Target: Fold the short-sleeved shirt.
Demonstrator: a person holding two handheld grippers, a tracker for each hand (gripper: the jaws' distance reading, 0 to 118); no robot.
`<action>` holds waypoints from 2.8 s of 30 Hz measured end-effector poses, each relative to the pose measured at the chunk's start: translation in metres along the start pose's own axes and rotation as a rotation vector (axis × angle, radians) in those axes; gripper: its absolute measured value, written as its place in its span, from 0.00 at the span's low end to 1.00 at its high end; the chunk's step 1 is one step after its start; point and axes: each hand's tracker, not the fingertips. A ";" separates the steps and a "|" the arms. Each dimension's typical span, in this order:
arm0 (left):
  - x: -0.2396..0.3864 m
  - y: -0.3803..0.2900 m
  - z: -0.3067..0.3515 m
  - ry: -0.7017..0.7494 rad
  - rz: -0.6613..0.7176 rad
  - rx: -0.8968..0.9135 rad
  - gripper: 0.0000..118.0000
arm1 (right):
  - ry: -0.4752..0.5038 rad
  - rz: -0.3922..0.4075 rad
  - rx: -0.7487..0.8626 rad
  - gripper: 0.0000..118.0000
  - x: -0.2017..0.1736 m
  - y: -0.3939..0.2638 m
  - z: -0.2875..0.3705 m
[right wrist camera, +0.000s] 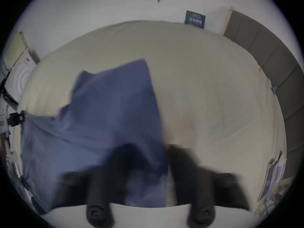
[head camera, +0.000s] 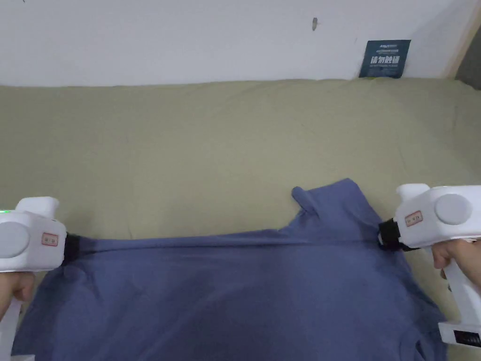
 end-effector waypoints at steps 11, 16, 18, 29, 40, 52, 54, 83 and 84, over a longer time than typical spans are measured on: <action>-0.021 0.000 0.211 -0.014 0.002 0.246 0.03 | 0.063 0.044 0.295 0.03 -0.019 -0.007 0.218; -0.029 0.008 0.322 -0.011 0.006 0.404 0.03 | 0.068 0.061 0.461 0.03 -0.026 0.002 0.327; -0.030 0.013 0.360 -0.002 -0.001 0.466 0.03 | 0.067 0.066 0.529 0.03 -0.029 0.006 0.366; -0.033 0.061 0.452 0.033 0.040 0.621 0.03 | 0.036 0.053 0.710 0.03 -0.045 0.053 0.479; -0.013 0.107 0.448 0.076 0.054 0.638 0.03 | -0.025 0.070 0.752 0.03 -0.048 0.104 0.480; 0.006 0.192 0.415 0.159 0.045 0.666 0.03 | -0.067 0.062 0.794 0.03 -0.054 0.188 0.450; 0.010 0.209 0.408 0.177 0.047 0.679 0.03 | -0.082 0.054 0.816 0.03 -0.058 0.208 0.444; 0.024 0.242 0.163 0.236 -0.024 0.544 0.03 | -0.137 0.061 0.721 0.03 -0.059 0.251 0.212; 0.023 0.230 0.156 0.228 -0.032 0.520 0.03 | -0.124 0.059 0.701 0.03 -0.059 0.232 0.206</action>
